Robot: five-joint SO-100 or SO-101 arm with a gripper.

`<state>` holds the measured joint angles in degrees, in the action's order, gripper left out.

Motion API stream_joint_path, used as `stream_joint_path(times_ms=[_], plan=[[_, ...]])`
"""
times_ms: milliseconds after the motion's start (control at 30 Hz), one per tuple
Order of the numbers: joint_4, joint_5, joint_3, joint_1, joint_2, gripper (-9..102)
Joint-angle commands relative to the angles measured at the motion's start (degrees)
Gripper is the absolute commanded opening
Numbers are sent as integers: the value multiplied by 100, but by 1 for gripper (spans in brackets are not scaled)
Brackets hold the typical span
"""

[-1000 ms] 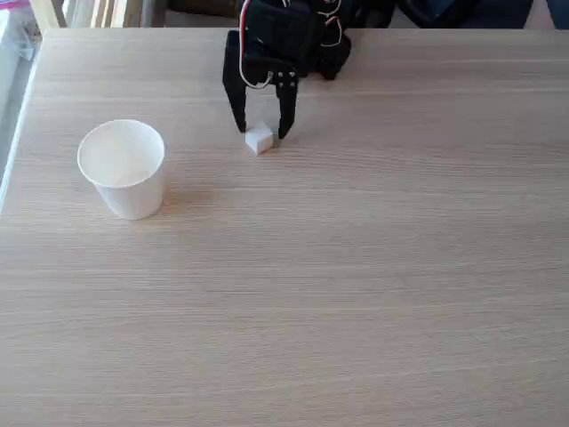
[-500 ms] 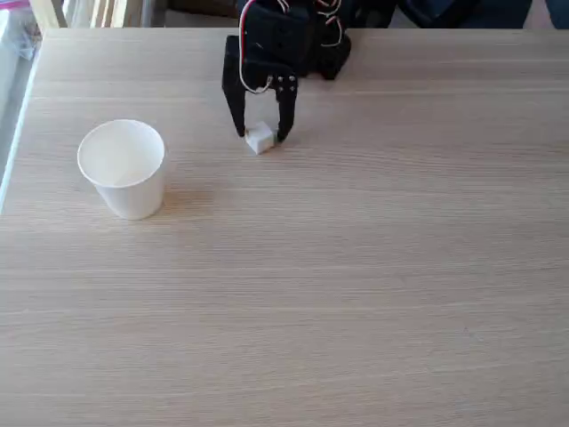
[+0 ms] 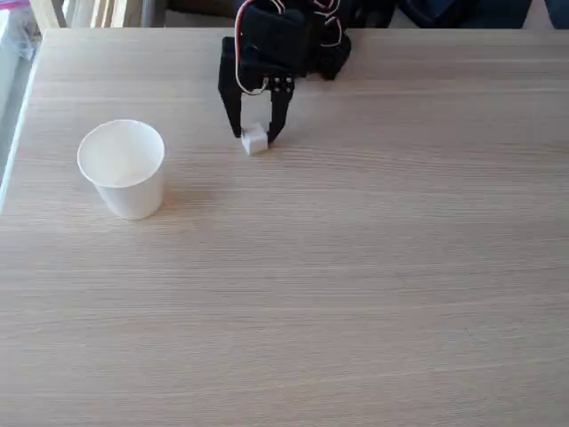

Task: Grasp a block and put it in the bin.

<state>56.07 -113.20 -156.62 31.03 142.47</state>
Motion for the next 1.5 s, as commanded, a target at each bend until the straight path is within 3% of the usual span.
stream_joint_path(times_ms=[0,67,400,833,1100,1367,1467], plan=[[-35,-44,220,44,-9,8],[-44,-26,229,53,-9,2],[-105,-158,413,97,-9,0],[-1468,-923,1934,220,0,0],[-1714,-940,3155,940,-1046,0],[-1767,-1345,3050,1512,-1591,0],[-1784,-1274,2856,1521,-1573,5]])
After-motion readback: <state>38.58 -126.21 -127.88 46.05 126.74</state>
